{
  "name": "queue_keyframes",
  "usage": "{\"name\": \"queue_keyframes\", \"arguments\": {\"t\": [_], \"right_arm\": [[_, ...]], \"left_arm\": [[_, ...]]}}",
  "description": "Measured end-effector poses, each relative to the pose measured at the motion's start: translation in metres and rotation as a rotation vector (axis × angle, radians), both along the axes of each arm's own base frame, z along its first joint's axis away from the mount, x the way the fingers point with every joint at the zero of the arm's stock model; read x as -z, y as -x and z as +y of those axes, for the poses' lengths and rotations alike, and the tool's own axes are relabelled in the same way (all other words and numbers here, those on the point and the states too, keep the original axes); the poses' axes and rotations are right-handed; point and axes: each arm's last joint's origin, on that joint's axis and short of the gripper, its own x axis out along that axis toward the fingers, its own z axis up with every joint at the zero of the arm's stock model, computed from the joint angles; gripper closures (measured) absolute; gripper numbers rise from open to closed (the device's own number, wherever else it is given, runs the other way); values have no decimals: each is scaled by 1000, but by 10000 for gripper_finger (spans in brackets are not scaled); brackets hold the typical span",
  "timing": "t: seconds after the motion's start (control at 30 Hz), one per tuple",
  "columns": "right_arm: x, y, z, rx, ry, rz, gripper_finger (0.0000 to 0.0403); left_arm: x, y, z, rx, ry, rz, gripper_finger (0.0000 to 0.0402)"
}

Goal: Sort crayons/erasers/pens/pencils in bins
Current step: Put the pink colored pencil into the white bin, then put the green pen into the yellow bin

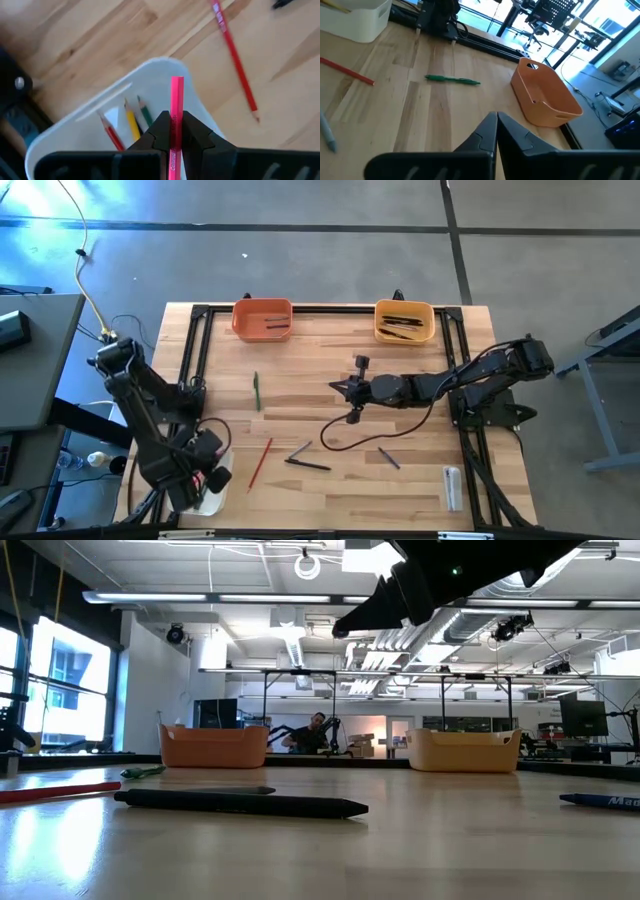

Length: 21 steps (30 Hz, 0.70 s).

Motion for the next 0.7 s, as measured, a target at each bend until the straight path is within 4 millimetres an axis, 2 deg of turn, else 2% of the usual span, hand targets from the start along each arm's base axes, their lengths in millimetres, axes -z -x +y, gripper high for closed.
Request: {"name": "queue_keyframes", "arguments": {"t": [0.37, 0.57, 0.7], "right_arm": [[-7, -4, 1, -5, 17, 44, 401], [-6, -3, 1, -15, 46, 63, 401], [-6, -3, 1, -18, 55, 65, 401]], "left_arm": [[21, 0, -17, -91, 38, 56, 391], [33, -3, -25, -96, 63, 102, 358], [33, -2, -25, -99, 75, 123, 332]]}}
